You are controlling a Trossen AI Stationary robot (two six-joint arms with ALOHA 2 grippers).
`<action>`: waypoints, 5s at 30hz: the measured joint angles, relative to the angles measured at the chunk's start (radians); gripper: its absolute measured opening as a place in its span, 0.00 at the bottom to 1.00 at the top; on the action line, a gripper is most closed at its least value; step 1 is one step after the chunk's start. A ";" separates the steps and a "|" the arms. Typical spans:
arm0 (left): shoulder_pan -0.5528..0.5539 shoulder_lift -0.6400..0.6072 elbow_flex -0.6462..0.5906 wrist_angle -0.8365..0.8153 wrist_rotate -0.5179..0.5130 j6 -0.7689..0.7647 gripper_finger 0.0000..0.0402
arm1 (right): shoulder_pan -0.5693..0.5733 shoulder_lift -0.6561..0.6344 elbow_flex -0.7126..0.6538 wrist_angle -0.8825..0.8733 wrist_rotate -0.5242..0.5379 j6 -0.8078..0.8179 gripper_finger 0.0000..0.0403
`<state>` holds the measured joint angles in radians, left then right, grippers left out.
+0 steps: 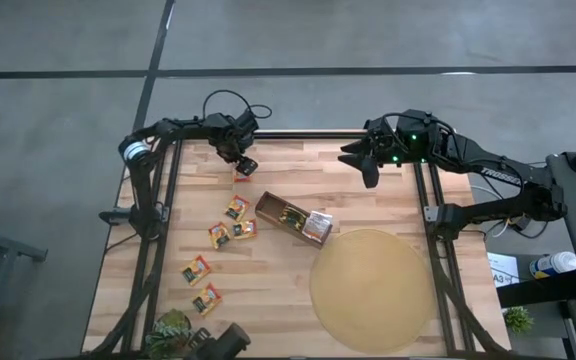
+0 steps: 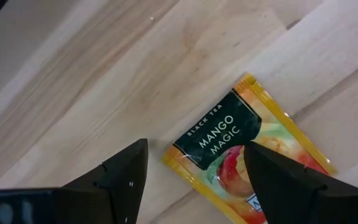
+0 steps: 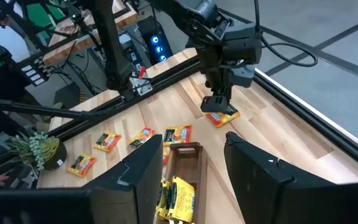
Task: Pick & Place Tea
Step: Put the orange tea bag into the left section of the wooden organizer
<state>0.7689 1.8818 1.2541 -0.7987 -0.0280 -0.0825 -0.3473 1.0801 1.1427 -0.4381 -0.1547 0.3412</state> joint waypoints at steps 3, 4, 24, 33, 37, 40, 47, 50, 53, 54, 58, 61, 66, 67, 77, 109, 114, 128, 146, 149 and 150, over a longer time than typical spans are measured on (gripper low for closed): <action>0.000 0.014 0.000 0.000 0.002 -0.003 0.65 | 0.000 0.000 0.000 0.000 0.000 0.000 0.42; 0.000 0.019 0.000 0.000 0.002 -0.002 0.65 | 0.000 0.000 0.000 0.000 0.000 0.000 0.42; 0.000 0.046 -0.001 -0.023 0.013 0.033 0.01 | -0.006 0.000 0.009 0.002 0.051 -0.009 0.42; 0.000 -0.046 0.072 -0.124 0.027 0.036 0.00 | -0.007 0.000 0.009 0.002 0.053 -0.019 0.42; -0.007 -0.083 0.078 -0.143 0.032 0.039 0.00 | -0.006 -0.002 0.009 0.001 0.052 -0.019 0.42; -0.017 -0.139 0.090 -0.154 0.049 0.036 0.00 | -0.006 -0.012 0.021 0.001 0.046 -0.014 0.42; -0.090 -0.283 0.090 -0.148 0.089 0.118 0.00 | -0.006 -0.050 0.067 0.002 0.050 -0.027 0.42; -0.152 -0.338 0.081 -0.118 0.086 0.179 0.00 | -0.007 -0.066 0.077 0.002 0.058 -0.027 0.42; -0.228 -0.382 0.081 -0.079 0.082 0.247 0.00 | -0.007 -0.078 0.078 0.002 0.084 -0.027 0.42; -0.254 -0.390 0.081 -0.069 0.076 0.266 0.00 | -0.007 -0.079 0.078 0.002 0.086 -0.027 0.42; -0.368 -0.394 0.081 -0.016 -0.032 0.309 0.00 | -0.006 -0.079 0.078 0.000 0.104 -0.019 0.42; -0.448 -0.387 0.079 0.005 -0.120 0.350 0.00 | -0.006 -0.077 0.078 -0.001 0.106 -0.013 0.42; -0.550 -0.381 0.033 0.093 -0.225 0.347 0.00 | -0.006 -0.077 0.078 -0.003 0.106 -0.012 0.42; -0.565 -0.382 0.024 0.107 -0.248 0.342 0.00 | -0.006 -0.077 0.078 -0.003 0.106 -0.012 0.42; -0.678 -0.382 -0.118 0.294 -0.426 0.318 0.00 | -0.006 -0.077 0.077 -0.022 0.106 -0.023 0.42; -0.767 -0.287 -0.320 0.606 -0.568 0.479 0.00 | -0.007 -0.076 0.076 -0.027 0.132 0.026 0.42; -0.762 -0.287 -0.320 0.607 -0.588 0.489 0.00 | -0.007 -0.076 0.076 -0.028 0.132 0.026 0.42; -0.755 -0.255 -0.320 0.605 -0.587 0.555 0.10 | -0.007 -0.076 0.076 -0.028 0.132 0.026 0.42; -0.749 -0.268 -0.280 0.607 -0.586 0.560 0.31 | -0.007 -0.076 0.076 -0.028 0.131 0.015 0.42; -0.746 -0.268 -0.268 0.605 -0.585 0.560 0.31 | -0.007 -0.076 0.076 -0.029 0.131 0.001 0.42; -0.744 -0.268 -0.267 0.605 -0.586 0.560 0.31 | -0.007 -0.076 0.076 -0.029 0.131 -0.001 0.42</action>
<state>0.0246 1.6138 0.9873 -0.1934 -0.6136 0.4770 -0.3542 1.0042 1.2190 -0.4667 -0.0242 0.3405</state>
